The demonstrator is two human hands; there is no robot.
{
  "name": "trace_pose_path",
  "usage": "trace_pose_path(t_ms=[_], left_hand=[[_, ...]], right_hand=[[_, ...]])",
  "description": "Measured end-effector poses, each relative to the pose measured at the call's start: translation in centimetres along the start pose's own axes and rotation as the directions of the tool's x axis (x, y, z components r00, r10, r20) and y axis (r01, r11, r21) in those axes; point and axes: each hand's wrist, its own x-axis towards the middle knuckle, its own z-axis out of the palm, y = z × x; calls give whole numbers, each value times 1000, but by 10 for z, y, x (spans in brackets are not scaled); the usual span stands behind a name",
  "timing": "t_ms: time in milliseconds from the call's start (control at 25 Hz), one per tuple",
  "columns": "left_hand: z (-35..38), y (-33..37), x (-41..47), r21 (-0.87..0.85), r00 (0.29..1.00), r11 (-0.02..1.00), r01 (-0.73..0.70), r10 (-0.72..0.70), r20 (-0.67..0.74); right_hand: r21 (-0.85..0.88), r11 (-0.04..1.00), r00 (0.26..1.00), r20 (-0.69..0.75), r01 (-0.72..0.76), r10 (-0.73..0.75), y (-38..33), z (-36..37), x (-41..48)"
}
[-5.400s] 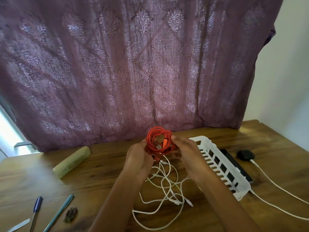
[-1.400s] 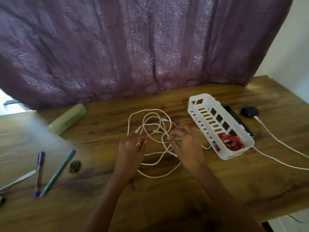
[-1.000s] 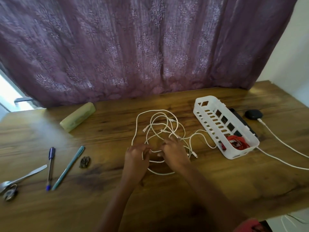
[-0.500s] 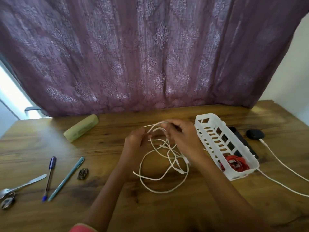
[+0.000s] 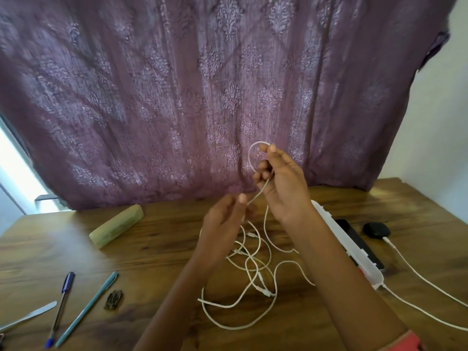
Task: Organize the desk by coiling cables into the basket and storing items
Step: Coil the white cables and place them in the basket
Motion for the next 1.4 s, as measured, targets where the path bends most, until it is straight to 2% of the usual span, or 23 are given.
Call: trace_pose_path(t_ms=[80,160,200,240,280,320,360,400,440,560,600,680,840,920,960,1120,1280,1360,1400], left_hand=[[2,8,-2,-160,991,982,103,-88,96],[0,14,-2,-196,979,964,181,-159,124],[-2,16,-2,-231,970,946,229,-201,140],[-4,18,-1,-286,958,917,279,-243,155],[-6,20,-1,-350,946,880,321,-278,169],[-8,23,0,-409,936,843,350,-301,180],[-10,26,2,-453,933,815,361,-310,184],[-12,28,3,-478,935,804,355,-304,183],[-14,30,5,-487,941,805,338,-288,177],[-21,36,9,-495,952,814,305,-259,160],[-24,37,10,-487,951,816,311,-264,164],[-27,39,11,-443,935,824,353,-293,199],[-29,47,13,-463,902,786,410,-276,331],[-26,53,15,-510,920,781,361,-210,330],[-25,57,16,-522,934,790,321,-173,313],[-25,71,25,-587,977,793,162,-44,211],[-35,75,42,-617,998,786,-38,60,15],[-40,70,51,-567,991,813,-132,114,-68],[-41,64,54,-495,985,852,-172,137,-105]], right_hand=[[38,999,1000,-16,-11,12,-3,-1,3],[29,999,999,-6,-37,37,-2,-6,5],[-35,999,999,-4,-42,41,0,-8,6],[-174,984,1000,-9,-24,23,4,-13,7],[-385,923,999,-9,30,-36,9,-20,7],[-588,800,991,36,122,-125,13,-27,7],[-708,659,966,145,253,-215,18,-34,6],[-741,550,922,283,385,-264,21,-39,5],[-730,491,880,397,476,-263,26,-44,5],[-725,311,788,556,615,-264,36,-58,12],[-721,294,778,560,627,-284,36,-58,15],[-710,326,779,531,624,-334,34,-54,16],[-641,488,806,472,592,-359,34,-43,21],[-628,552,835,452,548,-315,39,-40,22],[-646,539,839,460,540,-290,43,-39,21],[-713,388,810,535,585,-238,64,-41,11],[-739,270,786,593,617,-174,77,-53,-4],[-742,184,764,626,645,-155,76,-55,-18],[-725,113,729,647,679,-223,75,-56,-23]])
